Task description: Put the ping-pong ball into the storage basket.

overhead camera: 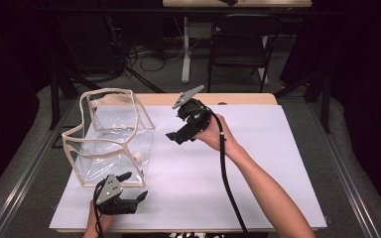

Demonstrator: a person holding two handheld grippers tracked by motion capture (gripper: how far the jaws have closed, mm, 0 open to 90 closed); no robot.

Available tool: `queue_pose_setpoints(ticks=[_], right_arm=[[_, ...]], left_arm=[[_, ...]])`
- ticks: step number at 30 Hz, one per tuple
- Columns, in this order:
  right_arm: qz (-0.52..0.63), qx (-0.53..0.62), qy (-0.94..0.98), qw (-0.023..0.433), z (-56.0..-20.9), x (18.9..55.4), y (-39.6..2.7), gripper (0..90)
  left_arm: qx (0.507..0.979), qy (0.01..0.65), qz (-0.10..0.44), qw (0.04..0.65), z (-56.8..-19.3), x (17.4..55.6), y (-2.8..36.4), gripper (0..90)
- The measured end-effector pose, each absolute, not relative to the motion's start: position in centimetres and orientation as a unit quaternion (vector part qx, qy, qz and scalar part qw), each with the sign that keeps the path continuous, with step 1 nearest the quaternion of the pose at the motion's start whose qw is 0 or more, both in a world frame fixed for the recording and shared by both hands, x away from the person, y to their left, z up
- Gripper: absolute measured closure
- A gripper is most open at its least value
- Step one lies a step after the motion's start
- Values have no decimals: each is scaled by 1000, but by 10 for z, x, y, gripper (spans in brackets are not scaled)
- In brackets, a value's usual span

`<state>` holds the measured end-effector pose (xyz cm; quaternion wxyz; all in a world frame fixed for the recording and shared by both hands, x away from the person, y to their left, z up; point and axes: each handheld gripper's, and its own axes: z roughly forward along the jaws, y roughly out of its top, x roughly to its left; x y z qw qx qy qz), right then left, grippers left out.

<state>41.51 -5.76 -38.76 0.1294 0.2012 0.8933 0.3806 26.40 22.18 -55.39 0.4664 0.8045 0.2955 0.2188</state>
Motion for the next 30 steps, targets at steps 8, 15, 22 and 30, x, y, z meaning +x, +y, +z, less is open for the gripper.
queue_pose_setpoints(ticks=[8,15,22,30], right_arm=[[379,216,891,126,-402,411,-74,60],[375,225,891,126,-416,406,-86,59],[369,227,892,130,-428,398,-95,60],[361,236,893,130,-444,392,-108,61]], left_arm=[[807,293,217,464,-554,264,221,162],[807,294,217,464,-554,264,221,162],[806,294,218,465,-554,264,221,162],[807,295,217,464,-554,265,221,162]])
